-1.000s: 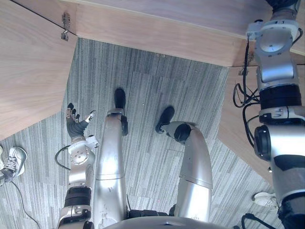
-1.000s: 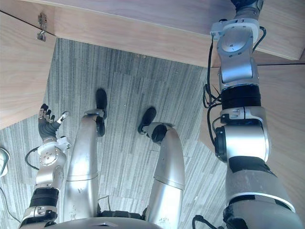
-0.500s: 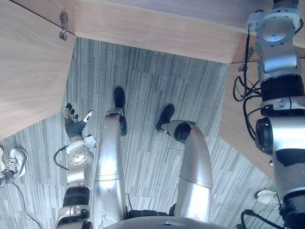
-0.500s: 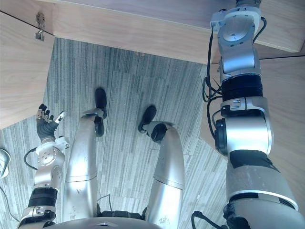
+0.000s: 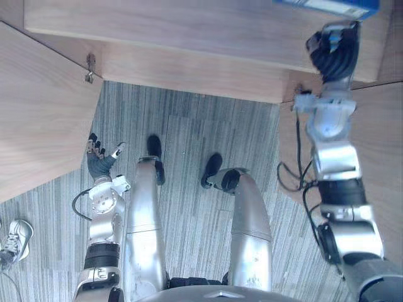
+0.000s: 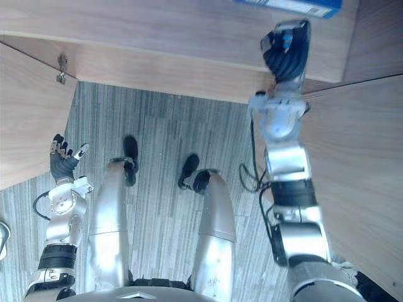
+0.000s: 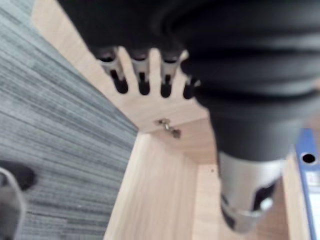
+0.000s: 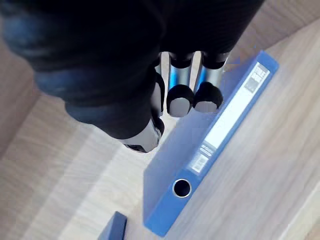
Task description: Walk over to the cabinet, pick up the folder, carry it to the office cabinet, place the folder inside the office cabinet, then close the office cabinet door
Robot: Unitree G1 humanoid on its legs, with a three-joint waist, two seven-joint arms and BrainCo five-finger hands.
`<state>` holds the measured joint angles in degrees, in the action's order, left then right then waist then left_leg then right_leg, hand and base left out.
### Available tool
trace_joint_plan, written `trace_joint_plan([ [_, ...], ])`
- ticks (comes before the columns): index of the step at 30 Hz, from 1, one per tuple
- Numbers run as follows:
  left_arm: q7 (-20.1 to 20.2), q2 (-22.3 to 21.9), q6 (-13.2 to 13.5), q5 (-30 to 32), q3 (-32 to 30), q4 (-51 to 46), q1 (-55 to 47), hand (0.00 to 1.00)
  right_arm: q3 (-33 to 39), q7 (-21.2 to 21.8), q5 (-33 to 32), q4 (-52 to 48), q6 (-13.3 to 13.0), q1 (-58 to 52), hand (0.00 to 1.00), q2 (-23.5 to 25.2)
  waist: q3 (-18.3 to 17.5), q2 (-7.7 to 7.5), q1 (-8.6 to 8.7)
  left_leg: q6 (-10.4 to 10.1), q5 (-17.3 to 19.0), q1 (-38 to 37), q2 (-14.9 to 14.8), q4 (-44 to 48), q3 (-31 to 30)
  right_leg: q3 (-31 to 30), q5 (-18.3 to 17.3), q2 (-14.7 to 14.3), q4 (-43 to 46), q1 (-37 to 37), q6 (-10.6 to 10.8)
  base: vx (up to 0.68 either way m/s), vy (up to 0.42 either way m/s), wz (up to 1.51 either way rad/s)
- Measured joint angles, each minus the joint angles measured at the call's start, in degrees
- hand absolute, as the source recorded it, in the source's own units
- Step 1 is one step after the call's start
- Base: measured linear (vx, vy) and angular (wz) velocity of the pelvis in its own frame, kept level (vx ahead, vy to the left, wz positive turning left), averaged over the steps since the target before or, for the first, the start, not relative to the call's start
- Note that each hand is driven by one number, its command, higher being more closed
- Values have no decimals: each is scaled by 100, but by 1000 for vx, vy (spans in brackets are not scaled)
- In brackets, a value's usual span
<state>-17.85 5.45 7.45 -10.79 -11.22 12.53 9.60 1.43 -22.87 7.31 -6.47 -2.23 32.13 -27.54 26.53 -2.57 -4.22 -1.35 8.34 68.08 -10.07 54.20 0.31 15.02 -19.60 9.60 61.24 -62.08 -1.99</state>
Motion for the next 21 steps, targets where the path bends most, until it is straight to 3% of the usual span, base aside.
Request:
trace_joint_plan([
  [3, 119, -93, -58, 262, 11, 197, -96, 0, -123, 120, 220, -996, -301, -1281, 100, 592, -198, -32, 2, -40, 185, -624, -97, -156, 121, -8, 11, -85, -339, 621, 43, 62, 15, -17],
  [4, 169, -151, -116, 436, 30, 332, -252, 0, -375, 323, 218, -1164, -553, -1927, 100, 910, -378, -83, 59, -43, 262, -1057, -153, -304, 185, -15, 30, -153, -622, 1070, 101, 105, 27, -18],
  [7, 205, -207, -174, 622, 232, 463, -611, 0, -877, 638, 268, -1304, -812, -2946, 100, 1276, -807, -198, 164, -8, 299, -1797, -176, -696, 354, -50, 135, -222, -1191, 1808, 196, 153, 57, -13],
  [11, 207, -275, -186, 769, 349, 739, -861, 0, -1386, 1004, 502, -999, -935, -3759, 100, 1788, -1076, -243, 226, 27, 330, -2822, -186, -1283, 629, -184, 378, -340, -2028, 2775, 316, 163, 86, -19],
  [15, 209, -294, -195, 777, 487, 1139, -1070, 0, -1463, 1204, 833, 172, -895, -4049, 100, 2097, -1353, -249, 251, 78, 250, -3604, -139, -1914, 898, -341, 699, -411, -2845, 3480, 412, 129, 84, -19],
  [21, 210, -187, -201, 991, 631, 1925, -1259, 0, -1027, 1232, 1135, 2814, -603, -3966, 100, 2395, -1671, -199, 335, 50, -318, -4837, 102, -3460, 1237, -517, 1540, -552, -4704, 4669, 508, 94, 37, -16],
])
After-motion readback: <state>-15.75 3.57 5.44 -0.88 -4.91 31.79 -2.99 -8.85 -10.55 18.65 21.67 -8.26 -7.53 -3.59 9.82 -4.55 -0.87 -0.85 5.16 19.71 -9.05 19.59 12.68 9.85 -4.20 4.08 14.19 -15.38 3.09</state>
